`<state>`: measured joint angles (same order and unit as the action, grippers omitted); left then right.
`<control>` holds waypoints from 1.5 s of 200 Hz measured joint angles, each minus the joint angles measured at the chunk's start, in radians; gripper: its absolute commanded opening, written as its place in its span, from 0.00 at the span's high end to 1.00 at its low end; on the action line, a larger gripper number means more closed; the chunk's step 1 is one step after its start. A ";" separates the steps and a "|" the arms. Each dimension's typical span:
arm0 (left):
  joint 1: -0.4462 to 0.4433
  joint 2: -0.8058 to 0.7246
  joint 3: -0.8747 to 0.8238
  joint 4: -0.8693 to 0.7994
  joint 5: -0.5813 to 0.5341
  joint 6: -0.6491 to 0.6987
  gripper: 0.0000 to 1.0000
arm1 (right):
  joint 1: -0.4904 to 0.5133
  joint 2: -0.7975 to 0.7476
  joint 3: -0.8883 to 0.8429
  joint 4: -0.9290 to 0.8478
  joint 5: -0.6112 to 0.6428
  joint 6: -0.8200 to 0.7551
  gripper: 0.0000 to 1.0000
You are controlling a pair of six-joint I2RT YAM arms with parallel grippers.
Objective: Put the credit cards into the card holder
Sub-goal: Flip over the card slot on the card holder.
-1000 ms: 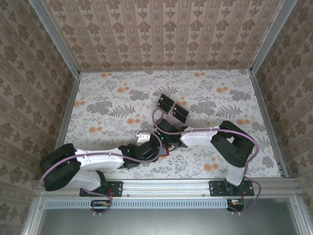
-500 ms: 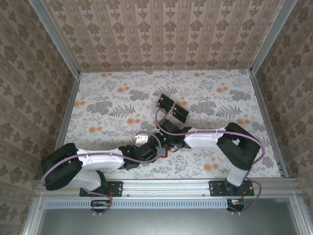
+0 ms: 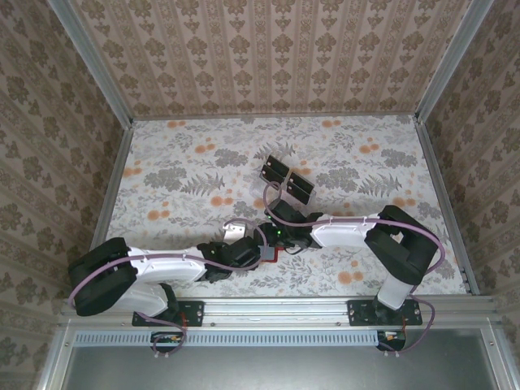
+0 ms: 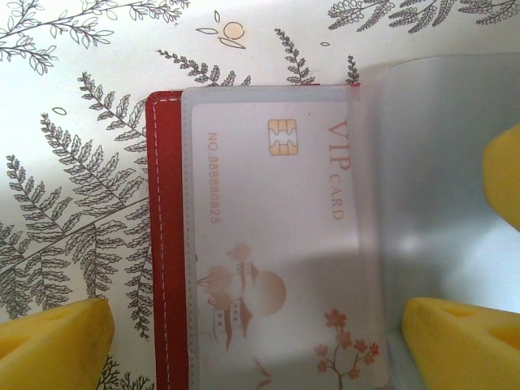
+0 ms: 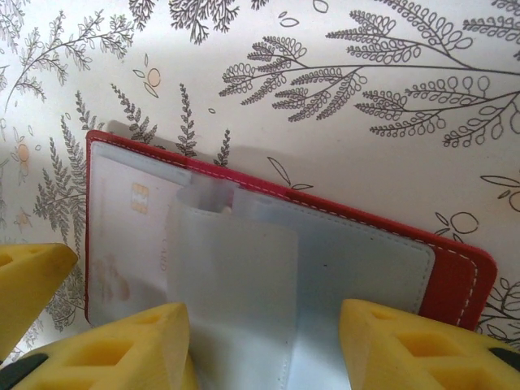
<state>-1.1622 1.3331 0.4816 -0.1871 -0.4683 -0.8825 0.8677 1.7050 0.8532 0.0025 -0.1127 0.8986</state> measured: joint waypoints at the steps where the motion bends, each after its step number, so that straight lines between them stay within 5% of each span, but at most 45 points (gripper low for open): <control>1: 0.000 0.000 0.000 0.000 0.000 0.000 0.00 | 0.000 0.000 0.000 0.000 0.000 0.000 0.45; 141: 0.000 -0.053 -0.004 -0.014 0.000 0.000 0.00 | -0.001 0.028 0.000 0.102 -0.062 -0.001 0.46; 242: 0.038 -0.461 -0.005 -0.216 -0.048 0.029 0.00 | 0.026 0.026 0.143 0.043 -0.079 0.002 0.45; 300: 0.076 -0.639 -0.058 -0.317 -0.063 0.025 0.00 | 0.066 0.206 0.305 0.013 -0.076 0.004 0.45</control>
<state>-1.0859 0.6937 0.4240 -0.5037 -0.5316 -0.8574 0.9337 1.9106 1.1580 0.0154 -0.1886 0.9024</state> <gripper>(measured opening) 0.997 0.552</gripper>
